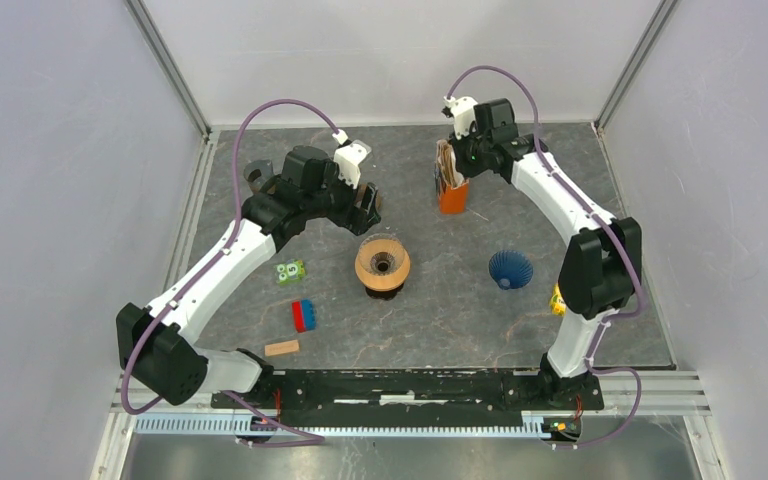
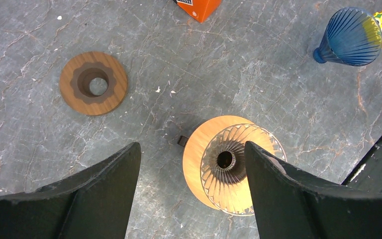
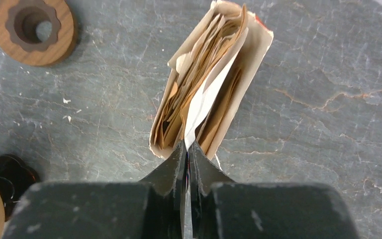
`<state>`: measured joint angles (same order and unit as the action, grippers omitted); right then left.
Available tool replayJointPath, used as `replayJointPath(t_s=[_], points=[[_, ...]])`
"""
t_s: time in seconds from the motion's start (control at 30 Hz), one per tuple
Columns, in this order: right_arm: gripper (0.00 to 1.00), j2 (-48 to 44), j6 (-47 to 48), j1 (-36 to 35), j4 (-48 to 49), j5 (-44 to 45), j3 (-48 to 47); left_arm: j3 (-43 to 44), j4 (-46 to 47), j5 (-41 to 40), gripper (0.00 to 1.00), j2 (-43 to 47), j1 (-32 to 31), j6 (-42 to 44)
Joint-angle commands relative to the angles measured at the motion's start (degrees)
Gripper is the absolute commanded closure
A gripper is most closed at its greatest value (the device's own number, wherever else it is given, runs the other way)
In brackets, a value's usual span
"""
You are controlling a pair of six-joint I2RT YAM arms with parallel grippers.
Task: Place the coffee filter in the dripper
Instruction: Pick up the coffee filter from the coffee filter holder.
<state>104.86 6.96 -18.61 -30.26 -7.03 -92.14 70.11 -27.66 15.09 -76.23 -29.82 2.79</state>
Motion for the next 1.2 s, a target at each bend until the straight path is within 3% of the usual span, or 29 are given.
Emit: replayJointPath(t_s=[0.0,0.17,0.53,0.67,0.8,0.97,1.17], points=[[0.94,-3.28,-0.89,0.24,1.74,-0.05,-4.15,0.12,2.63,0.21,0.18,1.44,-0.07,0.65],[1.00,-5.54,-1.29,0.24,2.20,0.67,-3.46,0.38,2.61,0.29,0.18,1.36,-0.08,0.56],[1.00,-10.45,0.07,0.57,2.27,-1.16,-3.98,0.90,2.61,-0.40,0.18,1.25,-0.06,1.76],[1.00,-19.09,8.70,0.59,5.81,-5.24,3.94,2.00,2.91,0.12,0.17,1.78,-0.06,4.42],[1.00,-29.30,22.39,0.59,5.61,-15.94,14.39,4.10,2.84,6.36,0.17,3.15,-0.09,8.46],[1.00,-41.42,43.37,0.49,-1.88,-32.64,24.15,8.12,-1.28,17.30,0.18,3.53,-0.30,12.34],[1.00,-45.75,53.81,-1.62,-8.48,-39.78,27.11,13.08,-9.38,24.31,0.18,3.87,-3.12,19.83]])
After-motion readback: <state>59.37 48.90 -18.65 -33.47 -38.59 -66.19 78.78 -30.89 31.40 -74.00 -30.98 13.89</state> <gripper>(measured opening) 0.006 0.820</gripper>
